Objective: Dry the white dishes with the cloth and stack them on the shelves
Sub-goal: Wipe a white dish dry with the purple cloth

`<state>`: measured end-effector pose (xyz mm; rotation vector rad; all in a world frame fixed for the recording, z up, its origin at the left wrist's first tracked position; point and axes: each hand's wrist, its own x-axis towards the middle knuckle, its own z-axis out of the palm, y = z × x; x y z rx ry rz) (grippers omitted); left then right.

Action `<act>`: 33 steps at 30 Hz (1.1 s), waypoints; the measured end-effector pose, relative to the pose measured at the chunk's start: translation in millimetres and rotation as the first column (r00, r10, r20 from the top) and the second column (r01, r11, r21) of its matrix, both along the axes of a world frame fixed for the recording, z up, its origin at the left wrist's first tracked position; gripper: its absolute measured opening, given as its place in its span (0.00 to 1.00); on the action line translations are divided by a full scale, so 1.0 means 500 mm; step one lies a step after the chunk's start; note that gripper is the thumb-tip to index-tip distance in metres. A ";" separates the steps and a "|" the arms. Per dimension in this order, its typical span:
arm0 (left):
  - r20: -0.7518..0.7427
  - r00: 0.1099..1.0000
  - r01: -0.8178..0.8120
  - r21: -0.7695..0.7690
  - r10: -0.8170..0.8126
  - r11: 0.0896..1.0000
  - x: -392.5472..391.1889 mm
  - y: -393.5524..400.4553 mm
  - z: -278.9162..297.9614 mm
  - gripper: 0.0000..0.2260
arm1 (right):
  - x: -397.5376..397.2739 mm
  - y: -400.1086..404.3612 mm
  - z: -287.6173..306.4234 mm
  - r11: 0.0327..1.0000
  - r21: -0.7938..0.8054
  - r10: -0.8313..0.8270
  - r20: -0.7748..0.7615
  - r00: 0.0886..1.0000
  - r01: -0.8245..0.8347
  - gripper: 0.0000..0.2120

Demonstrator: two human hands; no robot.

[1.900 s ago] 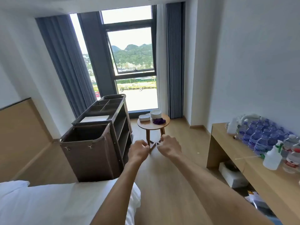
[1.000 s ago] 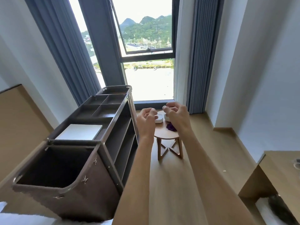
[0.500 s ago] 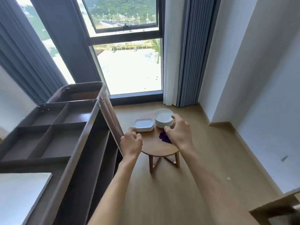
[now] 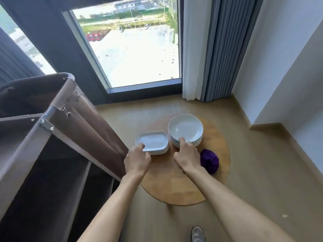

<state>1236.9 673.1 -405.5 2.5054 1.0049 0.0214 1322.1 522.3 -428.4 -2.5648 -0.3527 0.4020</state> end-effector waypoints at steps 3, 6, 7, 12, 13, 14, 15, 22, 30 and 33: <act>-0.137 0.983 0.136 0.116 -0.119 0.984 0.103 0.047 -0.115 0.19 | 0.104 0.040 -0.097 0.986 -0.132 0.103 0.013 0.995 -0.100 0.14; -0.210 0.967 0.182 0.171 -0.144 0.968 0.185 0.088 -0.212 0.20 | 0.186 0.086 -0.183 0.966 -0.181 0.207 0.118 0.971 -0.184 0.15; -0.223 0.964 0.189 0.178 -0.148 0.966 0.205 0.099 -0.234 0.20 | 0.206 0.100 -0.200 0.962 -0.181 0.233 0.154 0.960 -0.205 0.16; -0.244 0.965 0.127 0.130 -0.092 0.983 0.287 0.157 -0.329 0.20 | 0.302 0.164 -0.283 0.959 -0.180 0.259 0.234 0.937 -0.221 0.22; -0.240 0.968 0.113 0.130 -0.079 0.985 0.300 0.168 -0.343 0.20 | 0.317 0.170 -0.299 0.960 -0.181 0.252 0.230 0.940 -0.213 0.23; -0.239 0.968 0.108 0.138 -0.072 0.985 0.311 0.177 -0.353 0.20 | 0.328 0.173 -0.315 0.960 -0.187 0.249 0.225 0.942 -0.209 0.23; -0.230 0.970 0.116 0.157 -0.078 0.981 0.323 0.185 -0.361 0.21 | 0.337 0.173 -0.330 0.958 -0.194 0.252 0.219 0.943 -0.211 0.23; 0.195 0.917 -0.237 -0.435 0.348 0.869 0.452 0.140 -0.356 0.17 | 0.355 0.148 -0.328 0.967 0.256 -0.042 0.211 0.977 -0.014 0.18; 0.084 0.992 -0.066 -0.294 0.095 0.954 0.519 0.069 -0.393 0.16 | 0.149 -0.022 -0.459 0.895 0.239 -0.440 0.332 0.834 0.377 0.05; 0.072 0.991 -0.083 -0.355 0.116 0.931 0.513 0.082 -0.401 0.11 | 0.116 -0.038 -0.517 0.920 -0.095 -0.358 0.186 0.915 0.380 0.19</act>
